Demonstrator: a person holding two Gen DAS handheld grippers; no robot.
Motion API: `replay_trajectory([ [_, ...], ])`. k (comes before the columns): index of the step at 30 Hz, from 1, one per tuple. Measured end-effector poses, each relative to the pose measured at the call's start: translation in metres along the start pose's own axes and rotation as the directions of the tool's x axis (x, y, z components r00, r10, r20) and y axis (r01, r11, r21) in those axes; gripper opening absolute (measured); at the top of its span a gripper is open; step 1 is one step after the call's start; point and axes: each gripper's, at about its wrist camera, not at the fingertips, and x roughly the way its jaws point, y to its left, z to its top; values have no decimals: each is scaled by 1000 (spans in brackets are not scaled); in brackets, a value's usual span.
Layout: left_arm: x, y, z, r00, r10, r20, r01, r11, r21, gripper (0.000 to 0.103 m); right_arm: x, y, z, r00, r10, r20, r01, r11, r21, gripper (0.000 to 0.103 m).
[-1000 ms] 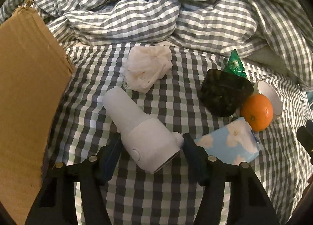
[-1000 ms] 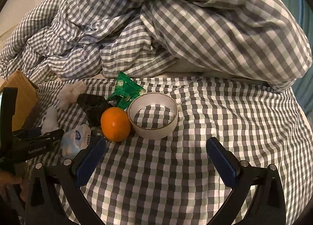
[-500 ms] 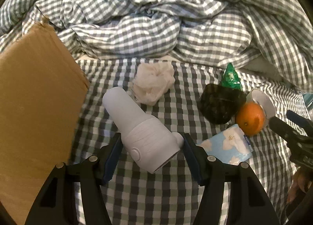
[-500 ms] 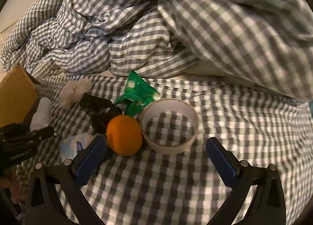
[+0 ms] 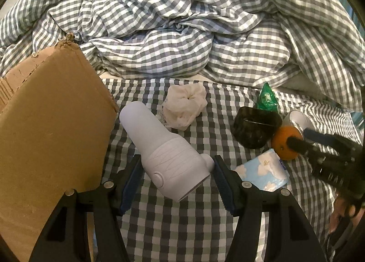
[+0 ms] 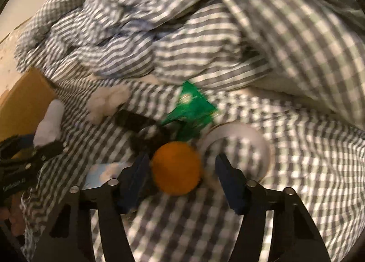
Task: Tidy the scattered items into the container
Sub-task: 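Grasp the orange with the right gripper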
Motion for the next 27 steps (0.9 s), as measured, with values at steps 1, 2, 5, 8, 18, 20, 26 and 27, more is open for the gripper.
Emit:
replay_trajectory([
  [1, 0, 1, 0, 1000, -1, -3, 1, 1000, -1, 63, 2, 3, -1, 1000, -8, -1, 8, 1000, -9, 57],
  [2, 0, 1, 0, 1000, -3, -4, 3, 1000, -4, 63, 4, 6, -2, 1000, -23, 2, 23, 999, -23, 57],
  [5, 1, 3, -1, 1000, -3, -6, 3, 1000, -11, 63, 6, 5, 2, 1000, -17, 6, 17, 1000, -16, 57],
  [8, 1, 4, 0, 1000, -4, -7, 4, 1000, -16, 63, 15, 2, 8, 1000, -9, -9, 9, 1000, -4, 57],
  [18, -2, 6, 1, 1000, -12, -4, 12, 1000, -16, 63, 16, 6, 6, 1000, -11, -13, 11, 1000, 6, 49],
  [20, -5, 6, 1, 1000, -14, 0, 14, 1000, -17, 63, 9, 4, 2, 1000, 7, -4, -7, 1000, 26, 47],
  [26, -22, 5, 0, 1000, -21, 20, 21, 1000, -14, 63, -20, 6, -9, 999, 31, 26, -32, 999, 30, 47],
  [27, -25, 5, 1, 999, -21, 24, 22, 1000, -13, 63, -27, 7, -11, 999, 34, 37, -35, 999, 27, 47],
])
